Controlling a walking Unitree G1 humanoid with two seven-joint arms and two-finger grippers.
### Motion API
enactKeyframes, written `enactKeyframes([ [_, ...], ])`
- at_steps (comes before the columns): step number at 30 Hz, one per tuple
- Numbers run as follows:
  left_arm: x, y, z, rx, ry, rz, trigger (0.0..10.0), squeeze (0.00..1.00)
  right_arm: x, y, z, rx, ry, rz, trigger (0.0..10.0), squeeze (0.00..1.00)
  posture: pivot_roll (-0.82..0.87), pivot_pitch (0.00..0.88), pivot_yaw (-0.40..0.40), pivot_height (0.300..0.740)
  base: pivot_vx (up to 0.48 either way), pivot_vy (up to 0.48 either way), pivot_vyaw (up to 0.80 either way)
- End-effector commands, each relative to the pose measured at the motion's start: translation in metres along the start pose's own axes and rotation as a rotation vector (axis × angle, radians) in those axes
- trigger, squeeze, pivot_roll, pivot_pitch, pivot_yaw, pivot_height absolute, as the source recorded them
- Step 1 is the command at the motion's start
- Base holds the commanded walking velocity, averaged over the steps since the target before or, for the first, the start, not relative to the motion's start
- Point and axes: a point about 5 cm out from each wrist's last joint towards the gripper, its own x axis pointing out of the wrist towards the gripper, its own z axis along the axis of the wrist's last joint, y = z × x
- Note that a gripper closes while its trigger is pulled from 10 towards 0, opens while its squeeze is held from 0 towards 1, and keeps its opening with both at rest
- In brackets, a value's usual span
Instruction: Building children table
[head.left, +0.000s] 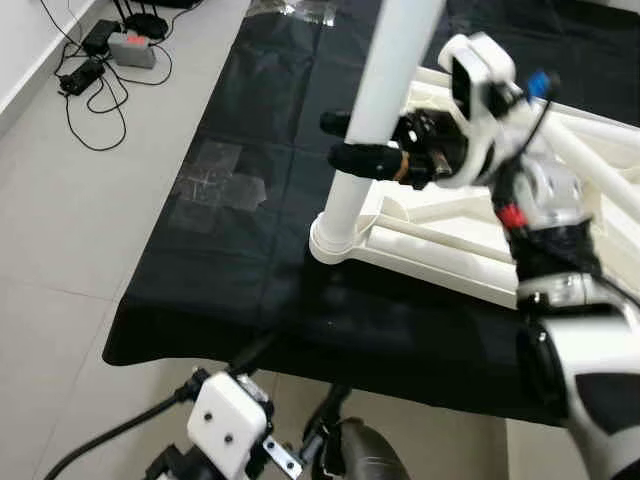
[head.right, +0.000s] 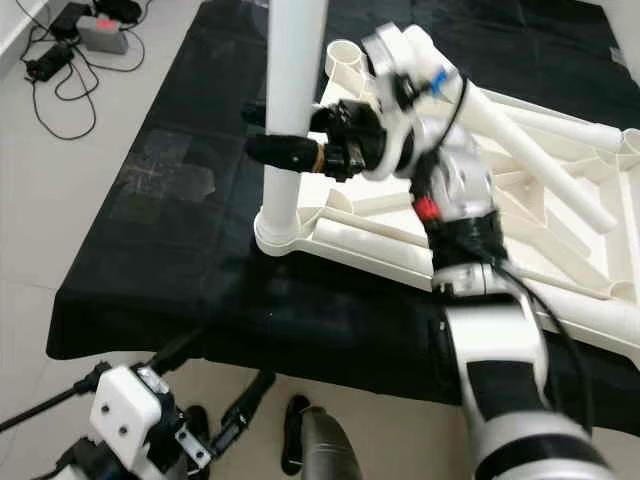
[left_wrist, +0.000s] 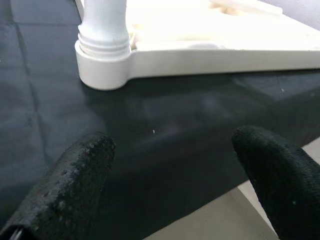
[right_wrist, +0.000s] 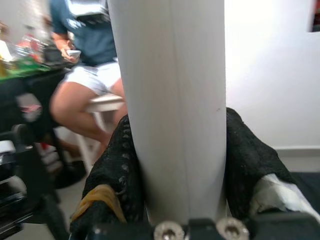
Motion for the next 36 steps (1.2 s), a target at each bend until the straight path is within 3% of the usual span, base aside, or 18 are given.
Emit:
enactKeyframes([
  [1,0.004,0.008,-0.018,-0.022,0.042,0.002,6.1,0.0,0.016,0.04,-0.08,0.132,0.367,-0.581,0.0,0.0,0.04,0.152,-0.153,0.74,0.0,0.0,0.0],
  [2,0.004,0.008,-0.018,-0.022,0.042,0.002,6.1,0.0,0.016,0.04,-0.08,0.132,0.367,-0.581,0.0,0.0,0.04,0.152,-0.153,0.74,0.0,0.0,0.0],
  [3,0.008,0.014,-0.024,-0.019,0.046,0.007,6.1,0.0,0.012,0.061,-0.098,0.138,0.504,-0.914,0.0,0.0,0.03,0.146,-0.149,0.74,0.0,0.0,0.0],
  [4,0.014,0.021,-0.029,-0.016,0.05,0.01,6.0,0.0,0.016,0.084,-0.117,0.146,0.578,-1.026,0.0,0.0,0.02,0.123,-0.129,0.74,0.0,0.0,0.0],
  [5,0.014,0.021,-0.029,-0.016,0.05,0.01,6.0,0.0,0.016,0.084,-0.117,0.146,0.578,-1.026,0.0,0.0,0.02,0.123,-0.129,0.74,0.0,0.0,0.0],
  [9,0.026,0.029,-0.036,-0.014,0.051,0.009,6.2,0.0,0.044,0.091,-0.141,0.205,0.536,-0.883,0.0,0.0,0.03,0.075,-0.143,0.74,0.0,0.0,0.0],
  [11,0.035,0.037,-0.045,-0.004,0.059,0.025,6.4,0.0,0.063,0.069,-0.134,0.166,0.458,-0.803,0.0,0.0,0.05,0.005,-0.161,0.74,0.0,0.0,0.0],
  [14,0.038,0.041,-0.048,0.004,0.06,0.037,6.3,0.0,0.07,0.061,-0.128,0.143,0.437,-0.789,0.0,0.0,0.06,0.0,-0.164,0.74,0.0,0.0,0.0],
  [16,0.041,0.044,-0.052,0.017,0.057,0.048,6.0,0.0,0.08,0.058,-0.12,0.116,0.426,-0.783,10.0,0.0,0.07,0.0,-0.165,0.74,0.0,0.0,0.0],
  [18,0.042,0.045,-0.053,0.021,0.055,0.05,6.0,0.0,0.086,0.061,-0.115,0.109,0.405,-0.741,10.0,0.0,0.06,0.0,-0.163,0.74,0.0,0.0,0.0],
  [19,0.043,0.045,-0.054,0.021,0.049,0.049,6.1,0.0,0.091,0.065,-0.106,0.116,0.348,-0.681,10.0,1.0,0.06,0.0,-0.161,0.74,0.0,0.0,0.0],
  [22,0.044,0.044,-0.054,0.02,0.04,0.045,6.2,0.0,0.092,0.065,-0.095,0.104,0.274,-0.577,10.0,1.0,0.06,0.0,-0.159,0.74,0.0,0.0,0.0],
  [24,0.044,0.044,-0.054,0.02,0.04,0.045,6.2,0.0,0.092,0.065,-0.095,0.104,0.274,-0.577,10.0,1.0,0.06,0.0,-0.159,0.74,0.0,0.0,0.0],
  [25,0.041,0.038,-0.048,0.014,0.027,0.035,6.2,0.0,0.068,0.054,-0.088,0.013,0.27,-0.347,10.0,1.0,0.06,0.067,-0.149,0.74,0.0,0.0,0.0],
  [26,0.037,0.033,-0.044,0.012,0.02,0.028,6.0,0.0,0.057,0.05,-0.085,-0.014,0.279,-0.266,10.0,1.0,0.07,0.098,-0.144,0.74,0.0,0.0,0.0],
  [29,0.033,0.027,-0.039,0.009,0.013,0.021,5.9,0.0,0.048,0.045,-0.082,-0.002,0.275,-0.176,10.0,1.0,0.08,0.107,-0.144,0.74,0.0,0.0,0.0],
  [34,0.014,0.008,-0.022,-0.011,0.004,0.0,5.5,0.0,0.04,0.02,-0.064,0.091,0.199,-0.024,10.0,1.0,0.15,0.251,-0.124,0.74,0.0,0.0,0.0],
  [36,0.011,0.005,-0.019,-0.016,0.002,-0.004,5.5,0.0,0.041,0.016,-0.058,0.107,0.178,0.008,10.0,1.0,0.15,0.251,-0.124,0.74,0.0,0.0,0.0],
])
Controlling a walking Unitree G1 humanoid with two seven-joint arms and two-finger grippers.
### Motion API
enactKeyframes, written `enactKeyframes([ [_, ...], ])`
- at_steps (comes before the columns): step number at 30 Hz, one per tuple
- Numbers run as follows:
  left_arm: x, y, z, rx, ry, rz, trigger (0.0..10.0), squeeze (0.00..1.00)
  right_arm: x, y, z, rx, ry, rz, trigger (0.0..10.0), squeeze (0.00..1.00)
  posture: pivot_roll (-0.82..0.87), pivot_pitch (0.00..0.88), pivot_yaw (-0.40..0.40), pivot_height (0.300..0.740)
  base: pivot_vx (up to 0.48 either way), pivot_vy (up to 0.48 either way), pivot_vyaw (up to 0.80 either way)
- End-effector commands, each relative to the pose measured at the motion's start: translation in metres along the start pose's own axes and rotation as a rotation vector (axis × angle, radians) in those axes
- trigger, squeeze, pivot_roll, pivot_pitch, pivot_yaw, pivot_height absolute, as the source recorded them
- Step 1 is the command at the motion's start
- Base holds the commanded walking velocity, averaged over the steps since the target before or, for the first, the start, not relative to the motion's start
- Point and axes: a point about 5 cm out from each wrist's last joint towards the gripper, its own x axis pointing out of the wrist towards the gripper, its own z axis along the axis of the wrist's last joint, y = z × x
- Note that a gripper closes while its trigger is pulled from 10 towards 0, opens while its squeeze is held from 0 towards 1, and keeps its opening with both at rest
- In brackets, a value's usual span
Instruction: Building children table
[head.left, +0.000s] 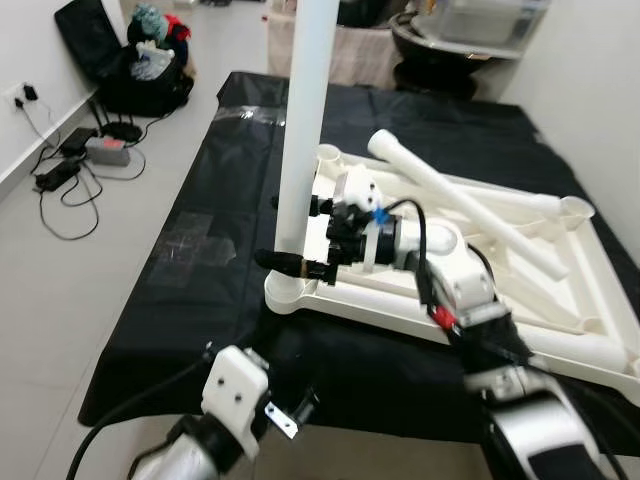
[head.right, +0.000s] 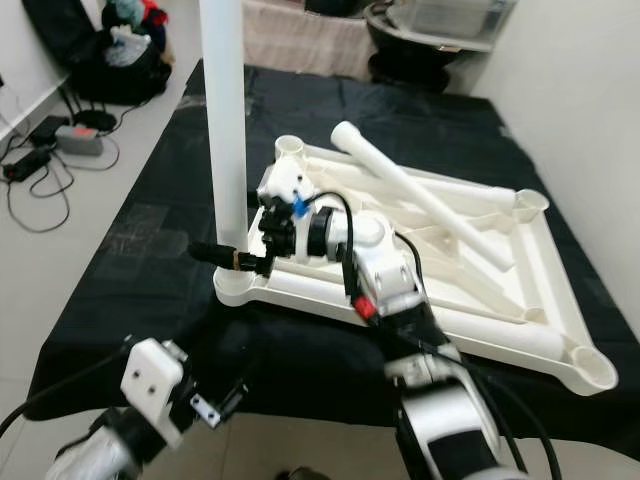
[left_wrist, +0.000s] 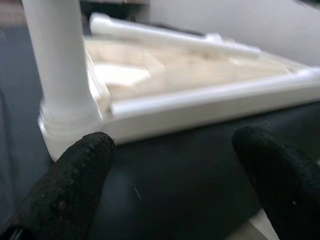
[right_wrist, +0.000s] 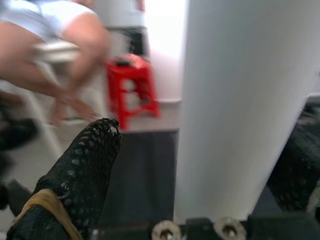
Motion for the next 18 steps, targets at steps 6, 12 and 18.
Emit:
enactKeyframes([
  [6,-0.017,-0.014,0.018,-0.019,0.011,-0.015,4.9,0.0,0.005,-0.015,0.027,0.011,-0.106,0.162,10.0,1.0,0.2,0.352,-0.109,0.74,0.0,0.0,0.0],
  [12,-0.026,-0.02,0.029,-0.034,0.023,-0.019,4.8,0.0,0.011,-0.024,0.048,-0.027,-0.165,0.255,3.5,0.0,0.21,0.385,-0.099,0.74,0.0,0.0,0.0],
  [18,-0.03,-0.021,0.033,-0.043,0.039,-0.02,4.7,0.0,-0.005,-0.032,0.067,-0.05,-0.205,0.286,0.0,0.0,0.2,0.381,-0.089,0.74,0.0,0.0,0.0],
])
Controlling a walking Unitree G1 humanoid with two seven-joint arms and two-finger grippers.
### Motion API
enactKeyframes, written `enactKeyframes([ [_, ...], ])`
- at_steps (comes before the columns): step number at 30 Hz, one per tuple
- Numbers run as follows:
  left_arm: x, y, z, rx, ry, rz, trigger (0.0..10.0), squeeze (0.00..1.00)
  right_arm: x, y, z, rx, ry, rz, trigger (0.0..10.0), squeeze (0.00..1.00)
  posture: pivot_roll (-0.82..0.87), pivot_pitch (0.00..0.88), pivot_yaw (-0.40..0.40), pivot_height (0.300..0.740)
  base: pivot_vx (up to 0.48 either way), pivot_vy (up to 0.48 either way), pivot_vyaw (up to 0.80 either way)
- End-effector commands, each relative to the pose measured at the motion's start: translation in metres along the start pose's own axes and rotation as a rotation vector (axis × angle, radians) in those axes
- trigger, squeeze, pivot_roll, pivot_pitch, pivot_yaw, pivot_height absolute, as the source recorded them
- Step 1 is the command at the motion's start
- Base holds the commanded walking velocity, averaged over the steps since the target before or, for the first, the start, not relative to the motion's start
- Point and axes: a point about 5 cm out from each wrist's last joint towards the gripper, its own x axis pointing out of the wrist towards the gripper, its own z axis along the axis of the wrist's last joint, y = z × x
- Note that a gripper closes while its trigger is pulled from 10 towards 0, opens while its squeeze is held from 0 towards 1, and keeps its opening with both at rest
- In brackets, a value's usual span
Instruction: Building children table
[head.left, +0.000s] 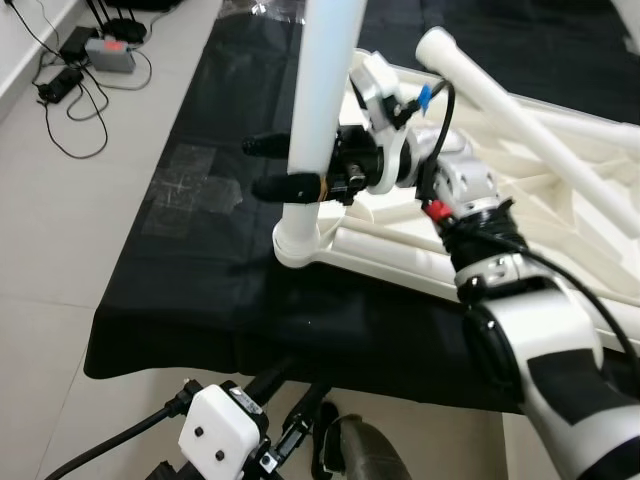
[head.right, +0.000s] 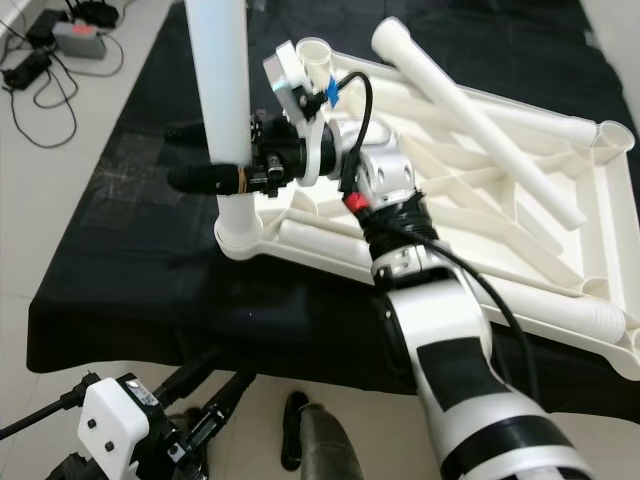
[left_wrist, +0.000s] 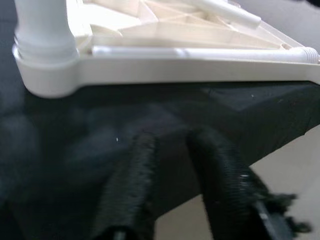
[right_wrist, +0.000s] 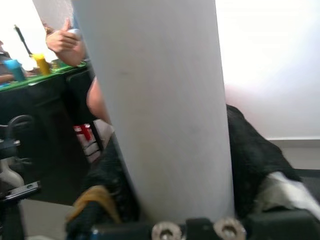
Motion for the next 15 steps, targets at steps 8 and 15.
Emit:
enactKeyframes([
  [8,0.01,0.012,-0.016,-0.007,0.037,0.005,4.9,0.0,-0.034,0.019,-0.005,-0.054,0.019,-0.286,0.0,0.0,0.11,0.269,-0.129,0.74,0.0,0.0,0.0],
  [15,0.021,0.024,-0.029,0.001,0.041,0.015,5.3,0.0,-0.019,0.055,-0.043,0.128,-0.022,-0.639,0.0,0.0,0.05,0.176,-0.137,0.74,0.0,0.0,0.0],
])
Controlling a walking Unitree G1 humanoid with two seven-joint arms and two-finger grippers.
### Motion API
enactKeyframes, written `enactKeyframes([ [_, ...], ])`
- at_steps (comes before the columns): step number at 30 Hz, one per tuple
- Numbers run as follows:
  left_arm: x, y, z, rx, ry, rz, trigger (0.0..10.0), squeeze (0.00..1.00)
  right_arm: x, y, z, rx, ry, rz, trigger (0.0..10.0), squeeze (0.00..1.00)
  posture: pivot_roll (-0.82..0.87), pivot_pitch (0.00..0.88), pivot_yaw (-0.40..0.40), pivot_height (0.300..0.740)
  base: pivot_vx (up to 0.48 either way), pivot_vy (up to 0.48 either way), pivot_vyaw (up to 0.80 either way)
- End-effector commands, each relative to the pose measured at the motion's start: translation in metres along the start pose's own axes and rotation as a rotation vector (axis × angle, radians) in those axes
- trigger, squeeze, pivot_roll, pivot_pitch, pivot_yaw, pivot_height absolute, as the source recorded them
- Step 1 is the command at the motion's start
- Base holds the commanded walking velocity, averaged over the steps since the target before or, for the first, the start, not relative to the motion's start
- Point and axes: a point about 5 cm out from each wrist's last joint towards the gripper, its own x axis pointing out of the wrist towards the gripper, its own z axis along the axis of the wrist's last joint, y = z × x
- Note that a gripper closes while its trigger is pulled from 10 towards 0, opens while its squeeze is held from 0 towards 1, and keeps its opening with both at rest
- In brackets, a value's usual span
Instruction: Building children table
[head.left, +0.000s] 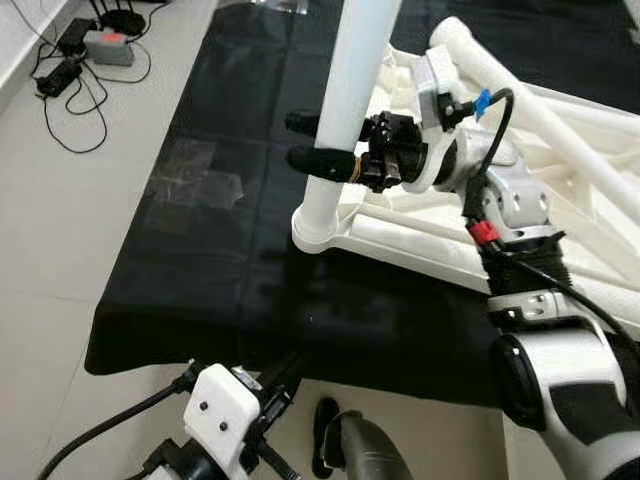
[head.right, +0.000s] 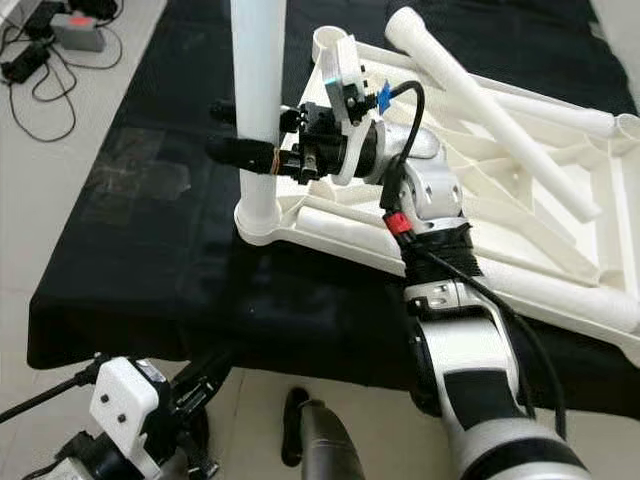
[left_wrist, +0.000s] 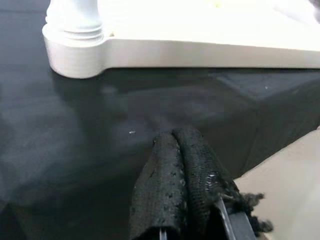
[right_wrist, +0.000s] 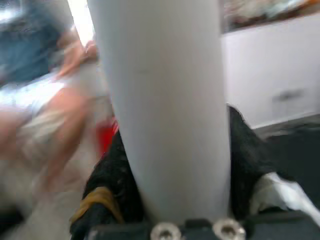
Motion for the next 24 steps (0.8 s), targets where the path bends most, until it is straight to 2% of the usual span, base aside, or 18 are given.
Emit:
enactKeyframes([
  [1,-0.001,0.0,-0.005,-0.018,0.011,0.0,5.3,0.0,-0.006,0.0,-0.013,0.085,0.102,-0.078,0.0,0.0,0.05,0.176,-0.137,0.74,0.0,0.0,0.0],
  [2,-0.001,0.0,-0.005,-0.018,0.011,0.0,5.3,0.0,-0.006,0.0,-0.013,0.085,0.102,-0.078,0.0,0.0,0.05,0.176,-0.137,0.74,0.0,0.0,0.0],
  [3,0.006,0.011,-0.013,0.005,0.007,0.036,10.0,0.0,-0.022,0.021,-0.057,0.172,0.231,-0.406,0.0,0.0,0.01,0.092,-0.136,0.74,0.0,0.0,0.0],
  [5,0.006,0.011,-0.013,0.005,0.007,0.036,10.0,0.0,-0.022,0.021,-0.057,0.172,0.231,-0.406,0.0,0.0,0.01,0.092,-0.136,0.74,0.0,0.0,0.0],
  [6,0.016,0.023,-0.022,0.024,0.001,0.082,10.0,0.0,-0.048,0.024,-0.093,0.167,0.39,-0.716,0.0,0.0,0.03,0.023,-0.164,0.74,0.0,0.0,0.0],
  [7,0.025,0.033,-0.029,0.03,-0.006,0.133,10.0,0.0,-0.055,0.024,-0.116,0.125,0.486,-0.847,0.0,0.0,0.06,0.0,-0.186,0.74,0.0,0.0,0.0],
  [8,0.03,0.039,-0.032,0.031,-0.011,0.165,10.0,0.0,-0.058,0.021,-0.127,0.086,0.532,-0.891,0.0,0.0,0.06,0.0,-0.186,0.74,0.0,0.0,0.0],
  [9,0.033,0.043,-0.035,0.025,-0.012,0.187,10.0,0.0,-0.05,0.017,-0.126,0.064,0.523,-0.88,0.0,0.0,0.06,0.0,-0.189,0.74,0.0,0.0,0.0],
  [12,0.034,0.045,-0.036,0.021,-0.012,0.198,10.0,0.0,-0.043,0.017,-0.124,0.061,0.51,-0.864,0.0,0.0,0.06,0.0,-0.189,0.74,0.0,0.0,0.0],
  [13,0.034,0.045,-0.037,0.022,-0.011,0.191,10.0,0.0,-0.02,0.021,-0.109,0.066,0.478,-0.746,4.7,0.0,0.05,0.0,-0.18,0.74,0.0,0.0,0.0],
  [14,0.034,0.045,-0.037,0.022,-0.011,0.191,10.0,0.0,-0.02,0.021,-0.109,0.066,0.478,-0.746,4.7,0.0,0.05,0.0,-0.18,0.74,0.0,0.0,0.0],
  [15,0.033,0.041,-0.037,0.016,-0.011,0.172,10.0,0.0,-0.006,0.023,-0.093,0.05,0.428,-0.616,10.0,0.0,0.05,0.015,-0.173,0.74,0.0,0.0,0.0],
  [16,0.033,0.041,-0.037,0.016,-0.011,0.172,10.0,0.0,-0.006,0.023,-0.093,0.05,0.428,-0.616,10.0,0.0,0.05,0.015,-0.173,0.74,0.0,0.0,0.0],
  [18,0.032,0.038,-0.037,0.012,-0.022,0.16,10.0,0.0,-0.001,0.025,-0.082,-0.002,0.397,-0.523,10.0,0.0,0.04,0.031,-0.171,0.74,0.0,0.0,0.0],
  [20,0.028,0.033,-0.035,0.004,-0.035,0.154,10.0,0.0,0.001,0.026,-0.075,-0.001,0.367,-0.301,10.0,0.0,0.03,0.06,-0.168,0.74,0.0,0.0,0.0],
  [21,0.028,0.033,-0.035,0.004,-0.035,0.154,10.0,0.0,0.001,0.026,-0.075,-0.001,0.367,-0.301,10.0,0.0,0.03,0.06,-0.168,0.74,0.0,0.0,0.0],
  [22,0.023,0.026,-0.031,-0.004,-0.043,0.144,10.0,0.0,-0.008,0.02,-0.062,-0.052,0.354,-0.094,10.0,0.04,0.04,0.112,-0.167,0.74,0.0,0.0,0.0],
  [24,0.022,0.024,-0.03,-0.006,-0.046,0.141,10.0,0.0,-0.011,0.018,-0.058,-0.067,0.353,-0.042,10.0,0.04,0.04,0.112,-0.167,0.74,0.0,0.0,0.0],
])
